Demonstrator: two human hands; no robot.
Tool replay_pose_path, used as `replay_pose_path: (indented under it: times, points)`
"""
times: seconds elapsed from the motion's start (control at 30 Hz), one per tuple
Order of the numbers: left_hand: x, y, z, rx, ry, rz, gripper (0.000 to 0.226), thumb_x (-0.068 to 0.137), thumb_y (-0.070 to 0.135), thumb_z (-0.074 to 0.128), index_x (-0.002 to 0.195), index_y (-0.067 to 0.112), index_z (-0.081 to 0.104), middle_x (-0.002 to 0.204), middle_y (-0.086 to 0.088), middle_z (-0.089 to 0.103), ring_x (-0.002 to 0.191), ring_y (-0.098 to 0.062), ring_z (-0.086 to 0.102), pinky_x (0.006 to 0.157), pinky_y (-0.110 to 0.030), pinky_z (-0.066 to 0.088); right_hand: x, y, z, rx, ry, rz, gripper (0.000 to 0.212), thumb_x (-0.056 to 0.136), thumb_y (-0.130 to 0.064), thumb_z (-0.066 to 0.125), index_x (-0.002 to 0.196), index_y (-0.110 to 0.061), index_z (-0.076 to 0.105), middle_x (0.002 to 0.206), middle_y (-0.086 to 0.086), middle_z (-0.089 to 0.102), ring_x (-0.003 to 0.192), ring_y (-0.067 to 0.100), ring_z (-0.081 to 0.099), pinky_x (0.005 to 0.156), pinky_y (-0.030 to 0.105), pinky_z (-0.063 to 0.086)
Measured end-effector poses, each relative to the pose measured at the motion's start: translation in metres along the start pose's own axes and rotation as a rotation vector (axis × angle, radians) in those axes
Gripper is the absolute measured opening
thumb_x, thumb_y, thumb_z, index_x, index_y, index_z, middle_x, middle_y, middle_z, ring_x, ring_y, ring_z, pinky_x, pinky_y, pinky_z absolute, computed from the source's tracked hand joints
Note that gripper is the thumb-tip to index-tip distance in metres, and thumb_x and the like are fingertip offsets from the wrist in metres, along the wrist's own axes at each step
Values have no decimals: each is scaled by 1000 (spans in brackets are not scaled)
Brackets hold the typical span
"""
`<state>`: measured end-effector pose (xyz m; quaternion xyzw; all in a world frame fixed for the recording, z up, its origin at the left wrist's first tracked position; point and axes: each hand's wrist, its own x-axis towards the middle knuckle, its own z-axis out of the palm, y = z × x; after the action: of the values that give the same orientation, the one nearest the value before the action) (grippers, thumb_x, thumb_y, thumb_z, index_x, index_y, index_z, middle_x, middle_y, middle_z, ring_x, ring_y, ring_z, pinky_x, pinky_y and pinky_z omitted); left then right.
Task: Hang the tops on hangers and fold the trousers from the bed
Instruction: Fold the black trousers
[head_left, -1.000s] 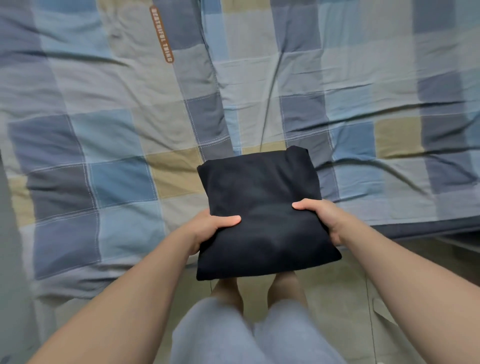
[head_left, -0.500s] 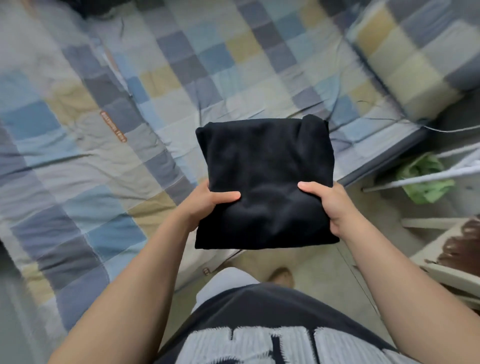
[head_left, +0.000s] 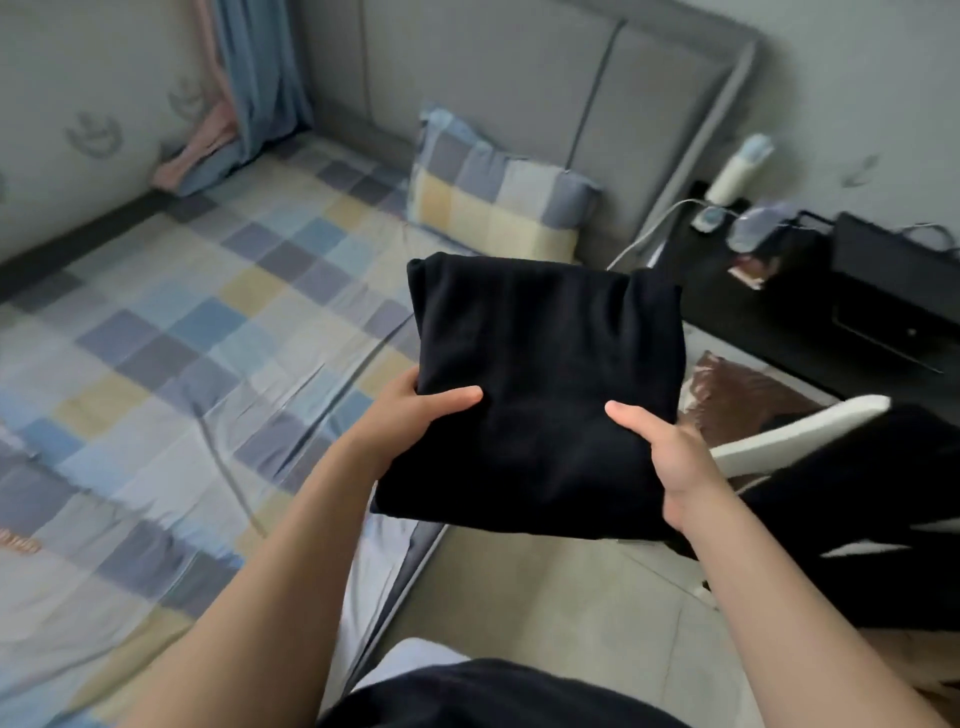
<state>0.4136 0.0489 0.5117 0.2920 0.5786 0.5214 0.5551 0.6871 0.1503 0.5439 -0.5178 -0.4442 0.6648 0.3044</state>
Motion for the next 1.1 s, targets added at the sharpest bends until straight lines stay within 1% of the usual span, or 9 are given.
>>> replay_pose_path:
  times: [0.07, 0.13, 0.23, 0.33, 0.43, 0.6, 0.7, 0.9, 1.1]
  points:
    - [8, 13, 49, 42, -38, 53, 52, 64, 49, 91, 112, 41, 71, 115, 9, 75, 104, -17, 73, 88, -33, 57, -11, -12, -46, 31, 38, -41, 39, 67, -28, 87, 104, -21, 77, 107, 5, 77, 95, 26, 75, 69, 34, 61]
    - [15, 24, 101, 78, -80, 95, 46, 67, 48, 90, 109, 43, 72, 112, 10, 76, 100, -15, 74, 81, -27, 59, -23, -26, -92, 56, 69, -87, 46, 68, -29, 86, 111, -22, 74, 109, 4, 77, 98, 26, 75, 70, 34, 61]
    - [24, 41, 178, 123, -139, 150, 41, 67, 46, 88, 105, 40, 74, 107, 10, 77, 97, -14, 75, 76, -24, 59, -40, -45, -162, 85, 119, -142, 36, 75, -27, 83, 110, -22, 76, 109, 4, 77, 98, 23, 75, 69, 30, 61]
    - [34, 56, 245, 148, -217, 188, 41, 66, 44, 88, 104, 37, 74, 106, 8, 77, 96, -14, 75, 74, -21, 59, -59, -56, -219, 116, 203, -170, 32, 77, -29, 82, 108, -23, 77, 109, 3, 77, 100, 23, 74, 80, 38, 59]
    - [49, 70, 317, 183, -312, 211, 47, 66, 42, 88, 109, 28, 74, 107, 5, 77, 97, -15, 75, 76, -23, 59, -77, -66, -278, 171, 314, -212, 39, 73, -32, 84, 111, -26, 75, 111, 1, 76, 102, 22, 73, 87, 42, 57]
    - [79, 75, 430, 217, -510, 184, 39, 68, 39, 90, 104, 34, 75, 107, 4, 78, 96, -15, 75, 72, -19, 58, -101, -70, -364, 288, 473, -240, 36, 73, -31, 83, 108, -27, 76, 108, 2, 77, 94, 23, 75, 67, 33, 62]
    - [101, 73, 503, 251, -614, 195, 40, 65, 41, 91, 102, 37, 76, 106, 5, 78, 96, -14, 75, 72, -18, 58, -111, -68, -415, 348, 587, -265, 42, 70, -33, 86, 110, -29, 74, 109, 1, 77, 93, 23, 75, 64, 33, 62]
    - [147, 72, 657, 329, -898, 162, 49, 69, 41, 90, 114, 31, 72, 112, 6, 76, 101, -17, 74, 89, -34, 57, -120, -69, -514, 442, 834, -293, 44, 69, -38, 87, 110, -30, 75, 115, 0, 75, 101, 25, 74, 74, 35, 61]
    - [171, 54, 817, 413, -1183, 125, 47, 72, 39, 88, 115, 28, 71, 110, 5, 77, 100, -17, 74, 92, -38, 55, -136, -64, -601, 545, 1184, -272, 61, 67, -37, 90, 122, -28, 67, 114, -2, 75, 98, 23, 74, 77, 40, 61]
